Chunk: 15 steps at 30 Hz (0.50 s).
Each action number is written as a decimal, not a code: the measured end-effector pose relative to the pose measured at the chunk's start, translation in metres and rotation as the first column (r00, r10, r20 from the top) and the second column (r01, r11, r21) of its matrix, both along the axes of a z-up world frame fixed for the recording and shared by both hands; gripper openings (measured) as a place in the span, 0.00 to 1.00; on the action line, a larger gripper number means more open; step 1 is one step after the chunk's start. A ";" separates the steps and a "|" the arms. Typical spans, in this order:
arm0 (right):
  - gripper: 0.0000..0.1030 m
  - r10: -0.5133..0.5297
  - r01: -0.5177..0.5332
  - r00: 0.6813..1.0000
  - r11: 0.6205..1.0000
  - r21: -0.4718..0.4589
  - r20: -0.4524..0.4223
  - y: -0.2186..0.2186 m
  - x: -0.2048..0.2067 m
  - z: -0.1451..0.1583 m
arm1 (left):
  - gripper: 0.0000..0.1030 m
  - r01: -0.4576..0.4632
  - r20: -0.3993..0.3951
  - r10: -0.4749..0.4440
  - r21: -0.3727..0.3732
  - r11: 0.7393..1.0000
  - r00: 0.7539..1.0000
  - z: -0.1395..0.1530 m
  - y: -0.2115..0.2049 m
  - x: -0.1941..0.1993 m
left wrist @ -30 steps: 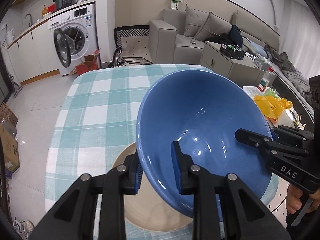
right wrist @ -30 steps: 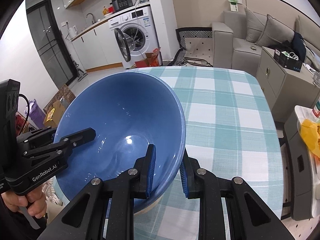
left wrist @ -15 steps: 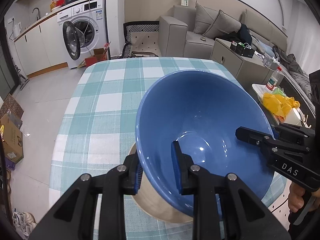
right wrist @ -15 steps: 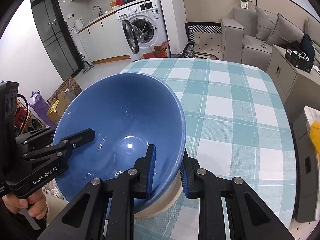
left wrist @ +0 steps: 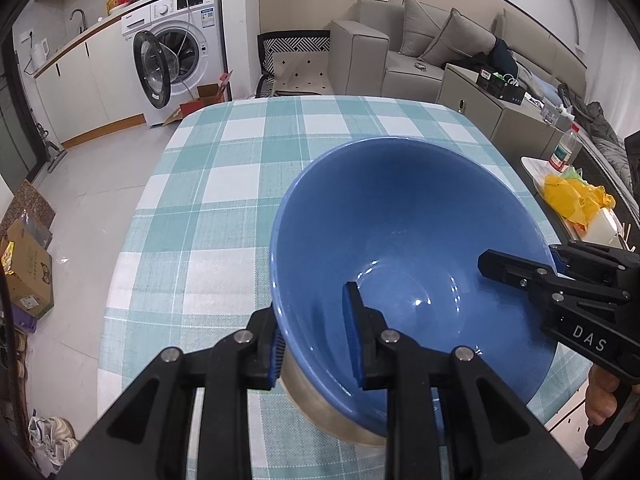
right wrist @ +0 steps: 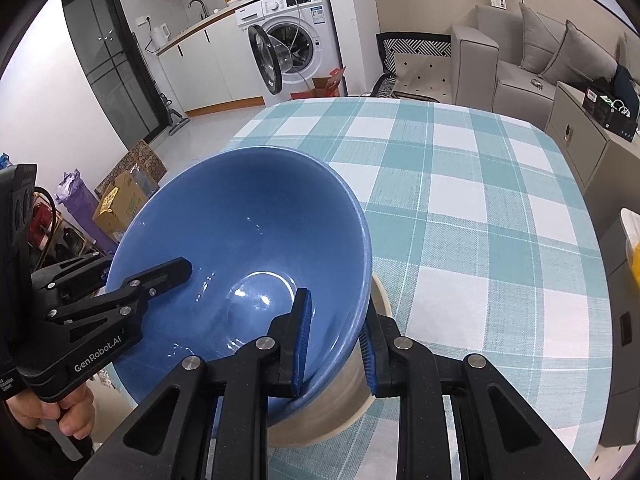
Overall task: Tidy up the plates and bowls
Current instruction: 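Carry the held bowl and lower it into the other blue bowl on the plates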
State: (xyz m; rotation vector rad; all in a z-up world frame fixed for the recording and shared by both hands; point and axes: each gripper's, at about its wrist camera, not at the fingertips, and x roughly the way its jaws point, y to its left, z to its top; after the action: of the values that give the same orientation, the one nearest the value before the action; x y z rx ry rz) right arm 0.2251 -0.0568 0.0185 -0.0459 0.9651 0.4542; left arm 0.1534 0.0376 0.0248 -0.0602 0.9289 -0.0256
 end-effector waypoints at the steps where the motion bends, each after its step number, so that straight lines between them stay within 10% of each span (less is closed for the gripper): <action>1: 0.22 -0.001 0.001 1.000 1.000 -0.003 -0.003 0.001 0.001 -0.002 | 0.23 -0.002 -0.005 0.002 0.000 1.000 1.000 -0.002 0.001 0.001; 15: 0.22 -0.013 0.013 1.000 1.000 -0.006 -0.004 0.003 0.008 -0.016 | 0.23 -0.004 -0.002 0.004 0.030 1.000 1.000 -0.014 -0.003 0.012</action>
State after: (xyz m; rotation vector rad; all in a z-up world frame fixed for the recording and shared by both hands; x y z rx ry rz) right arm 0.2328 -0.0540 0.0021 -0.0437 0.9705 0.4393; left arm 0.1649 0.0346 0.0105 -0.0346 0.9308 -0.0081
